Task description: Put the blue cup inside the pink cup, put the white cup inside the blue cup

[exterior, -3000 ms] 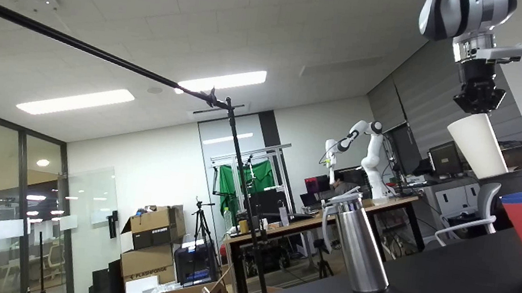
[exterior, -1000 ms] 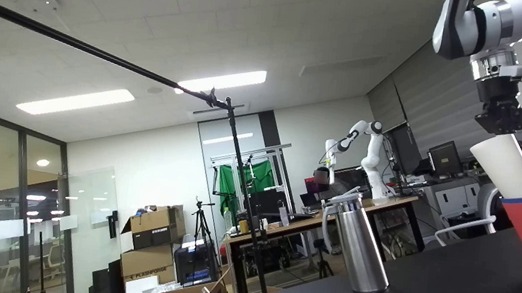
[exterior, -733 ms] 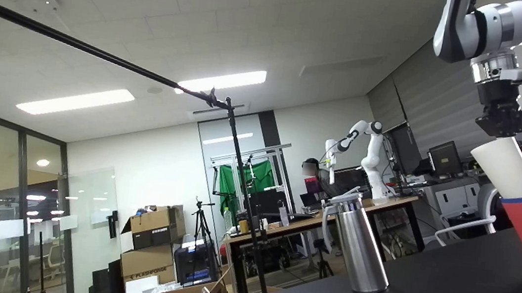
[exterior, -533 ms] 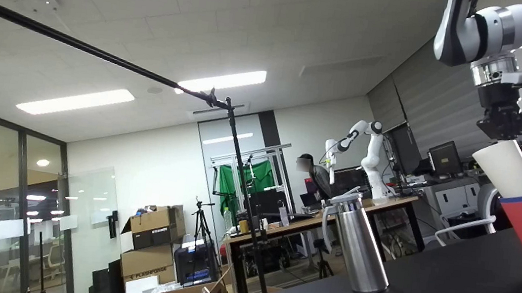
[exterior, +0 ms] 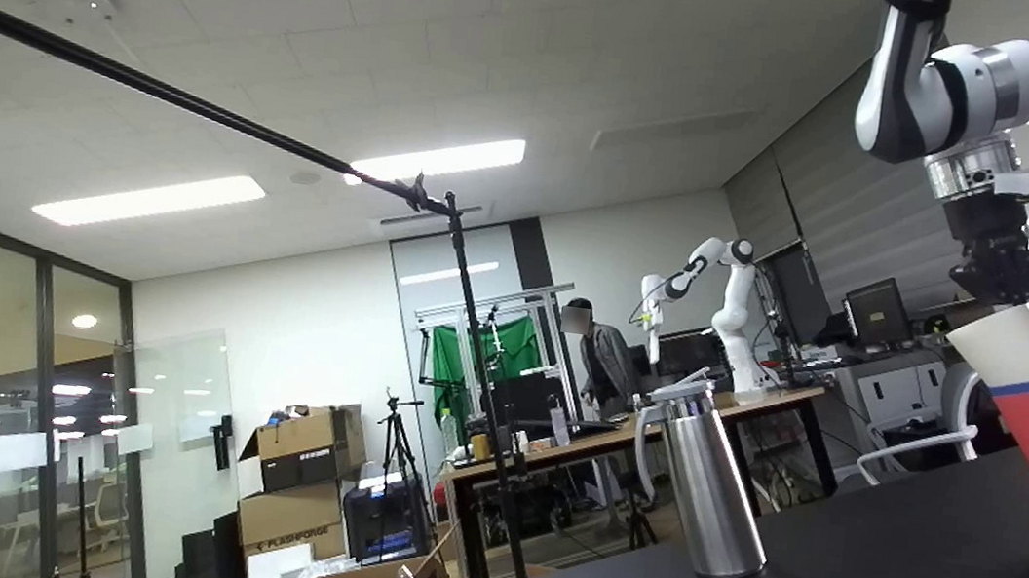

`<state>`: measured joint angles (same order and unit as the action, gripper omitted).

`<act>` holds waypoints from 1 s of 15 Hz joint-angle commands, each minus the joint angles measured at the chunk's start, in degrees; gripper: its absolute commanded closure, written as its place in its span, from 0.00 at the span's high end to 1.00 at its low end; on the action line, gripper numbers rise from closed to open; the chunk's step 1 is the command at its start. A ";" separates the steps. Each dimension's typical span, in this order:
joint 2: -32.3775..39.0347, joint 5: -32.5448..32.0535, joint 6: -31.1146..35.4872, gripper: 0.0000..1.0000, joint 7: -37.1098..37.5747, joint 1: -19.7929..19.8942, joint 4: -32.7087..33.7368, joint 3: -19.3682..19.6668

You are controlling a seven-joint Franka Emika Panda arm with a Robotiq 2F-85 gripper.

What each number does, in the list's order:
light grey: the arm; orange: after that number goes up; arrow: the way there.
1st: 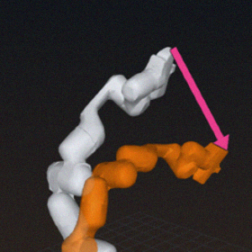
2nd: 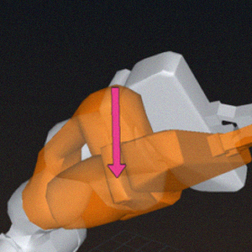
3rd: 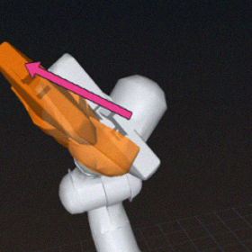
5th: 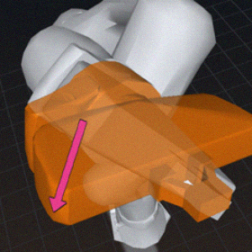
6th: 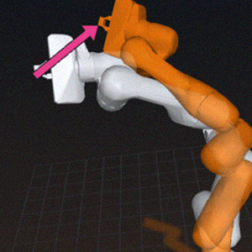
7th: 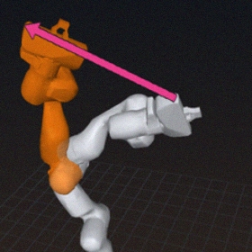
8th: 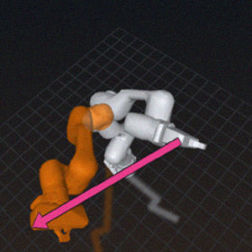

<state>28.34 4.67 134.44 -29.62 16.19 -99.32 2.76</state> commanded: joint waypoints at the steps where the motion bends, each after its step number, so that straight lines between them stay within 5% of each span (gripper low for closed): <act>1: 0.63 -3.25 2.16 0.01 3.20 -1.38 -1.42 0.88; 14: 2.30 -6.47 5.03 0.01 6.09 -2.57 -3.61 0.80; 15: 2.13 -6.42 4.94 0.28 6.15 -2.52 -3.59 0.83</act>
<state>31.39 -0.31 138.82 -25.94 14.15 -101.78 2.91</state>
